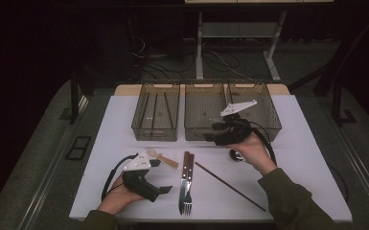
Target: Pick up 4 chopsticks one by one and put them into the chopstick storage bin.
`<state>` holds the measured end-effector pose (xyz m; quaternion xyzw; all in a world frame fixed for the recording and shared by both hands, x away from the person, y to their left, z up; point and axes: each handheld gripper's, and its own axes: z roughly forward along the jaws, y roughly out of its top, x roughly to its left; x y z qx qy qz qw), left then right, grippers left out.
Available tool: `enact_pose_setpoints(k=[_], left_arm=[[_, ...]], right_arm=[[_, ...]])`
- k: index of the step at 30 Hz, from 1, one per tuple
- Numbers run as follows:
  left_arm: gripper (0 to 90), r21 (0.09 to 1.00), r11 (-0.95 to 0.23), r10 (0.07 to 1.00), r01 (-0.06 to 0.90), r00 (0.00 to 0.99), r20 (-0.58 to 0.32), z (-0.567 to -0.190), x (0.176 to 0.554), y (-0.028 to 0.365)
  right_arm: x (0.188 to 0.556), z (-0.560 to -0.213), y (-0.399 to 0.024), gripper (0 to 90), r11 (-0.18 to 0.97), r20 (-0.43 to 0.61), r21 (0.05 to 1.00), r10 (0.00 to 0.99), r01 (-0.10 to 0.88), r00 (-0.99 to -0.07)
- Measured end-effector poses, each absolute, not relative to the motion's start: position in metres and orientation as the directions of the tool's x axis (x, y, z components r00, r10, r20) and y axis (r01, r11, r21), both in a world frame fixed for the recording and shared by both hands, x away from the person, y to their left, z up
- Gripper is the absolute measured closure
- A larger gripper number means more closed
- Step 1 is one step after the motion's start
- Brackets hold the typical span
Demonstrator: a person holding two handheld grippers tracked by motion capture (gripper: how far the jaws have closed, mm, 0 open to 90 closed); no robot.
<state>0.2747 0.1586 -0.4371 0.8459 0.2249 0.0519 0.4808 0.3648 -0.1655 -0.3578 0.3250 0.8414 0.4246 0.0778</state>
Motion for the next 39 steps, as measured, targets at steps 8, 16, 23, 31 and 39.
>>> enact_pose_setpoints(k=[8, 16, 23, 31, 39], left_arm=[[0.0, 0.835, -0.438, 0.435, 0.333, 0.891, -0.127, -0.437, 0.275, 0.159], [0.0, 0.834, -0.438, 0.441, 0.337, 0.888, -0.127, -0.437, 0.275, 0.16], [0.0, 0.836, -0.432, 0.444, 0.339, 0.887, -0.13, -0.437, 0.274, 0.16], [0.0, 0.833, -0.441, 0.442, 0.334, 0.889, -0.122, -0.437, 0.274, 0.159], [0.0, 0.831, -0.445, 0.443, 0.334, 0.889, -0.119, -0.437, 0.274, 0.16]], right_arm=[[0.338, -0.368, -0.184, 42.3, 0.438, 0.142, 0.764, 0.602, 0.474, -0.786], [0.312, -0.384, -0.206, 42.2, 0.442, 0.154, 0.755, 0.599, 0.485, -0.786], [0.292, -0.402, -0.222, 44.5, 0.462, 0.164, 0.738, 0.585, 0.492, -0.794], [0.274, -0.416, -0.232, 52.5, 0.494, 0.185, 0.699, 0.574, 0.517, -0.798], [0.26, -0.426, -0.228, 65.4, 0.542, 0.154, 0.666, 0.571, 0.512, -0.806]])
